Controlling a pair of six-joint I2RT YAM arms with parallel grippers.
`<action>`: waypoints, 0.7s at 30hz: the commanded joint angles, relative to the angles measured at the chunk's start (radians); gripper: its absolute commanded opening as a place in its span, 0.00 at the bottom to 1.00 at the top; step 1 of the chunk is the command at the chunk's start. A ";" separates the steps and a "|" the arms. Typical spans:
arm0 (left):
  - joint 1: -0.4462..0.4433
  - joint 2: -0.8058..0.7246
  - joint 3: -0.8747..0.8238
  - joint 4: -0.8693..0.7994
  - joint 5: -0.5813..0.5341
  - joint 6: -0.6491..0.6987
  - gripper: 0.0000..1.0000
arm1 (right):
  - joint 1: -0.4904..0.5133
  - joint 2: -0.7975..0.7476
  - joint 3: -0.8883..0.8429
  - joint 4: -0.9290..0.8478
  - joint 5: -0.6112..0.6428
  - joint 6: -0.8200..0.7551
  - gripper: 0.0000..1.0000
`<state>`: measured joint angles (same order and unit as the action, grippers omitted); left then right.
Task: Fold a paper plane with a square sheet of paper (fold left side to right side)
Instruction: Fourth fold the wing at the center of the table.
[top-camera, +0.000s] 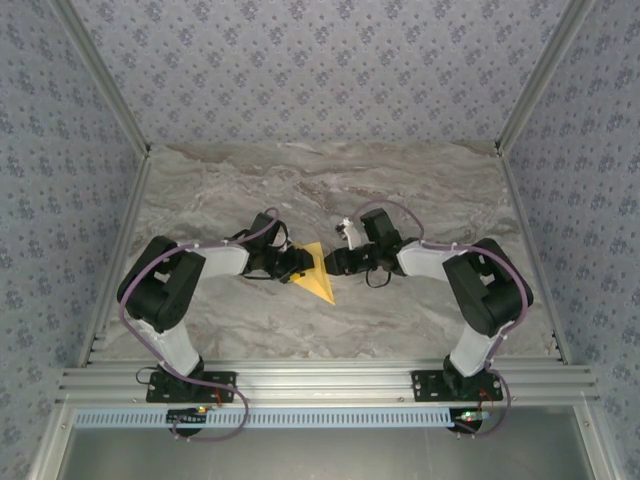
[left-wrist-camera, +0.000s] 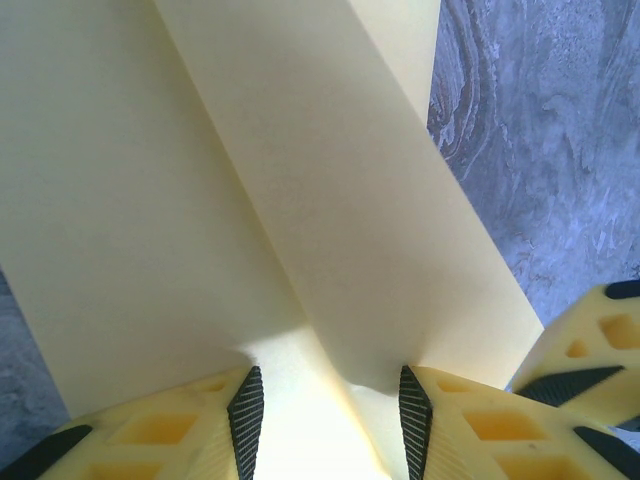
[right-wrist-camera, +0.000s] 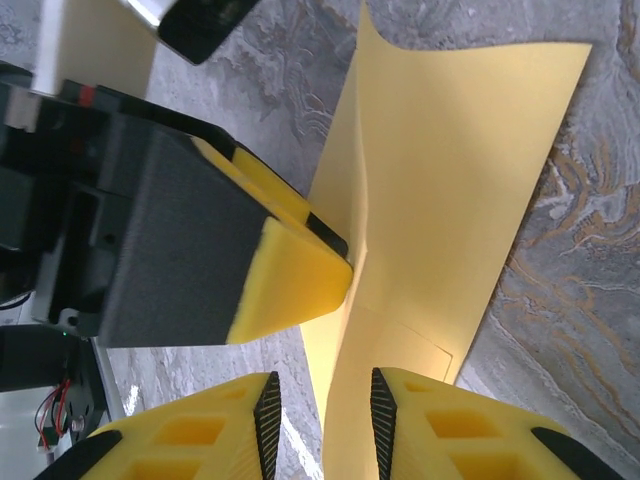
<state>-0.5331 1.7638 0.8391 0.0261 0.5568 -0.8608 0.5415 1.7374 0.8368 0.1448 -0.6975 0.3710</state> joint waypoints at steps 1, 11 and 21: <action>-0.004 0.023 0.015 -0.030 -0.016 0.018 0.43 | 0.013 0.027 0.033 0.016 -0.033 0.023 0.32; -0.005 0.020 0.013 -0.026 -0.015 0.018 0.43 | 0.031 0.071 0.049 0.001 -0.029 0.023 0.28; -0.005 0.020 0.012 -0.026 -0.014 0.018 0.43 | 0.037 0.084 0.072 -0.059 0.007 -0.008 0.12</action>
<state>-0.5331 1.7638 0.8391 0.0261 0.5568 -0.8608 0.5720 1.8011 0.8791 0.1333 -0.7029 0.3813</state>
